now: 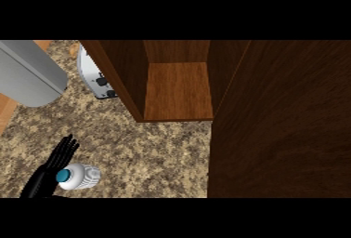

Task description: Pick up the bottled water, place it into the cabinet and close the cabinet

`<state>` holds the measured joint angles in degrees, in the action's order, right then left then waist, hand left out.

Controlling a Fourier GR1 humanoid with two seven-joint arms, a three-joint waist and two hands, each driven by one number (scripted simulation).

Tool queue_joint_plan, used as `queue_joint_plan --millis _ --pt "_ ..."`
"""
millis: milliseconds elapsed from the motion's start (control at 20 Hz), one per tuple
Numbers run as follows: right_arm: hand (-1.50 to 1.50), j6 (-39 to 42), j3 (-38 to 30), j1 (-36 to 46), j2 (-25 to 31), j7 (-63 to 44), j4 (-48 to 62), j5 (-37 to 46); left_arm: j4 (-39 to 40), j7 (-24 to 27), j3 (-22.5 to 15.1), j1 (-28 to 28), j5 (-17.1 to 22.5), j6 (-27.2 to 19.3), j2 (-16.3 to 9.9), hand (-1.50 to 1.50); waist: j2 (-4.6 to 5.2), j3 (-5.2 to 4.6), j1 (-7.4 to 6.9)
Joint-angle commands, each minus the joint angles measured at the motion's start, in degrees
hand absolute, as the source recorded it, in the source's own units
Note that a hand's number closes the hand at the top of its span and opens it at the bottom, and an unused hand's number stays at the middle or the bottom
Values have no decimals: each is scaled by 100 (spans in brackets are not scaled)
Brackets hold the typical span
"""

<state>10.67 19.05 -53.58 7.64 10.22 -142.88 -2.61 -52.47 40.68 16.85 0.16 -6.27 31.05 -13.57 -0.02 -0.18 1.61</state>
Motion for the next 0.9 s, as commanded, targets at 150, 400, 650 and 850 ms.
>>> queue_joint_plan --millis 150,400,650,850 --pt "-150 100 -89 -519 223 67 -579 -132 1115 912 -343 -398 -47 786 -156 -150 -6 -1 41" --pt "-150 -74 184 -500 131 -180 -912 -140 1470 1120 -626 -629 -31 655 170 -150 26 -13 -9" --pt "-150 98 32 -537 294 187 -589 -82 2004 1263 -450 -998 263 547 186 150 18 -8 5" --pt "-150 28 113 -606 220 419 -366 53 2309 1374 -493 -976 406 783 190 150 7 -6 17"
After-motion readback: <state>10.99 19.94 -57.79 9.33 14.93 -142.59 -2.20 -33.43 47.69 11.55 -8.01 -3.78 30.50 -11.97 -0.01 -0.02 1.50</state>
